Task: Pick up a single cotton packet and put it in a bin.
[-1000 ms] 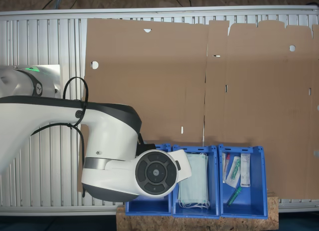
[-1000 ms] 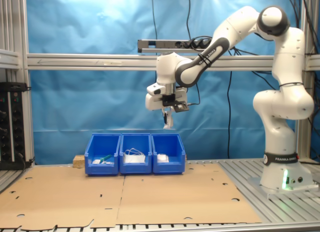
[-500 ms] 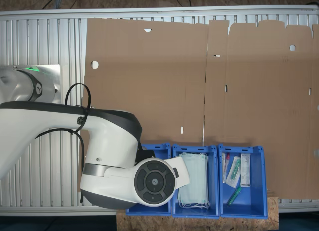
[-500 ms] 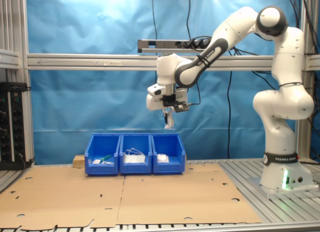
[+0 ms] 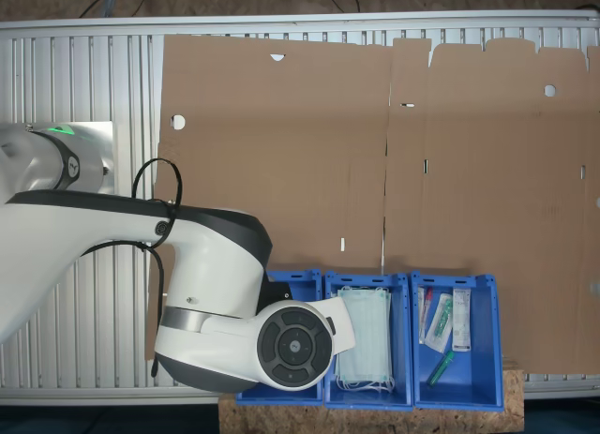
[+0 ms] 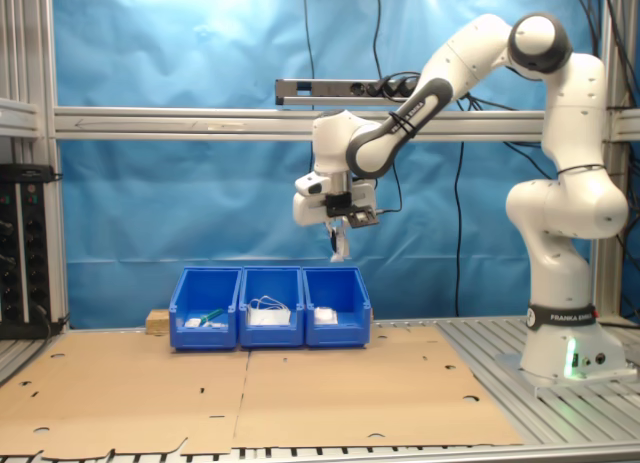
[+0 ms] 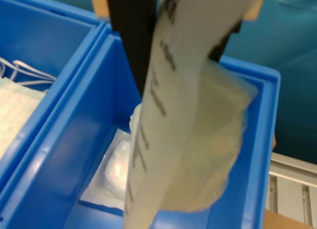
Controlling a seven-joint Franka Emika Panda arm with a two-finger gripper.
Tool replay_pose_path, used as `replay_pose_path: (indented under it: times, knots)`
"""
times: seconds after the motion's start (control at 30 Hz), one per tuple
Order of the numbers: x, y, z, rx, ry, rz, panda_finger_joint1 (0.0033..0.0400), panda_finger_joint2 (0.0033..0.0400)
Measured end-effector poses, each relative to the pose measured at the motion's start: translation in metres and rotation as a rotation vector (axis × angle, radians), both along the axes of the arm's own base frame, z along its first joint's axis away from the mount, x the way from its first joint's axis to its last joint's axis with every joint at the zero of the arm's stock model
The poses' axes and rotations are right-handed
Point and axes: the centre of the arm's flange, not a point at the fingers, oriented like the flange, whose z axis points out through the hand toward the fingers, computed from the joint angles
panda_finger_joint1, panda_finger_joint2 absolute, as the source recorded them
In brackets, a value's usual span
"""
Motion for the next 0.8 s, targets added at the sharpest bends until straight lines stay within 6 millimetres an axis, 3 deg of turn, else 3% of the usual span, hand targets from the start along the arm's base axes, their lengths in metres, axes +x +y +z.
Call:
replay_pose_path:
  times: [0.27,0.8]
  knots:
    - [0.004,-0.002,-0.004,0.004,0.010,-0.011,0.0048,0.0048]
    - [0.015,-0.008,0.011,-0.008,-0.020,-0.018,0.0048,0.0048]
